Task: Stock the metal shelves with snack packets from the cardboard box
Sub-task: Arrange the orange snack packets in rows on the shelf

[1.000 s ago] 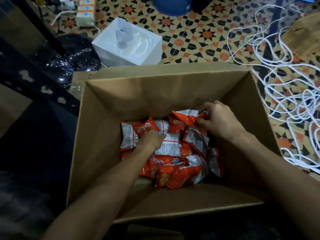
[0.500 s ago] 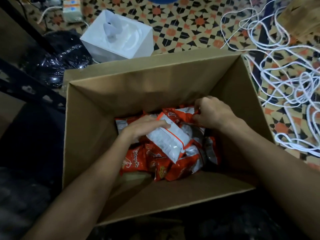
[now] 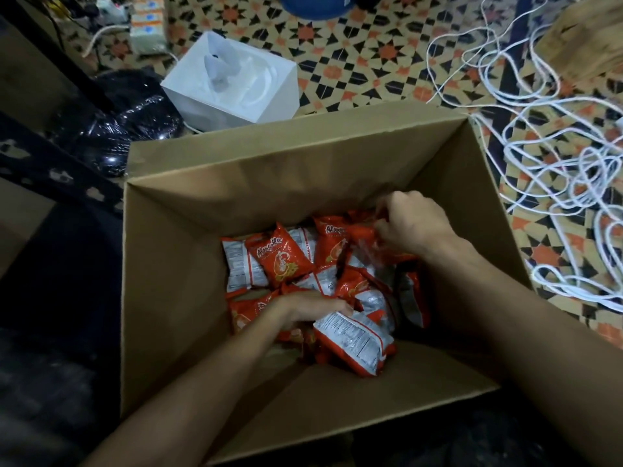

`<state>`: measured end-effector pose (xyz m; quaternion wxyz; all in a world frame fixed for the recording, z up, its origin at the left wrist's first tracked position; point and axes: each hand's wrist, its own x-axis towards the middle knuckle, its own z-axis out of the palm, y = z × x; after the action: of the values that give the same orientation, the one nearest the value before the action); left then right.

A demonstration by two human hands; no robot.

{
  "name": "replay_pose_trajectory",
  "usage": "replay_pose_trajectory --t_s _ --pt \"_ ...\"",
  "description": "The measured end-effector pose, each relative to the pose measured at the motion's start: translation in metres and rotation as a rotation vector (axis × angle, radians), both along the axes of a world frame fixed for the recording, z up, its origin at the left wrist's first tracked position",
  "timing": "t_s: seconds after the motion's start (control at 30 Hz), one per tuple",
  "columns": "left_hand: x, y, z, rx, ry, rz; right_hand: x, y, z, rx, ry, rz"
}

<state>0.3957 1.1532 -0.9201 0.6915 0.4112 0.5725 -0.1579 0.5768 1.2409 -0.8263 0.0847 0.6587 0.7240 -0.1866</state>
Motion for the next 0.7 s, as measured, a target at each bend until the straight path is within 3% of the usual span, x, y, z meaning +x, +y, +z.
replay_pose_trajectory --t_s 0.2,0.33,0.5,0.7 --pt "-0.051 0.023 0.017 0.101 0.048 0.147 -0.017 0.004 -0.031 -0.134 -0.100 0.108" --pt "-0.082 0.032 0.035 0.216 0.055 0.334 -0.014 0.001 -0.065 -0.255 -0.209 0.356" --pt "-0.091 0.025 0.050 0.390 0.099 0.574 -0.019 -0.002 -0.091 -0.276 -0.317 0.609" --pt "-0.091 0.009 0.054 0.552 0.109 0.723 -0.025 -0.007 -0.096 -0.206 -0.275 0.649"
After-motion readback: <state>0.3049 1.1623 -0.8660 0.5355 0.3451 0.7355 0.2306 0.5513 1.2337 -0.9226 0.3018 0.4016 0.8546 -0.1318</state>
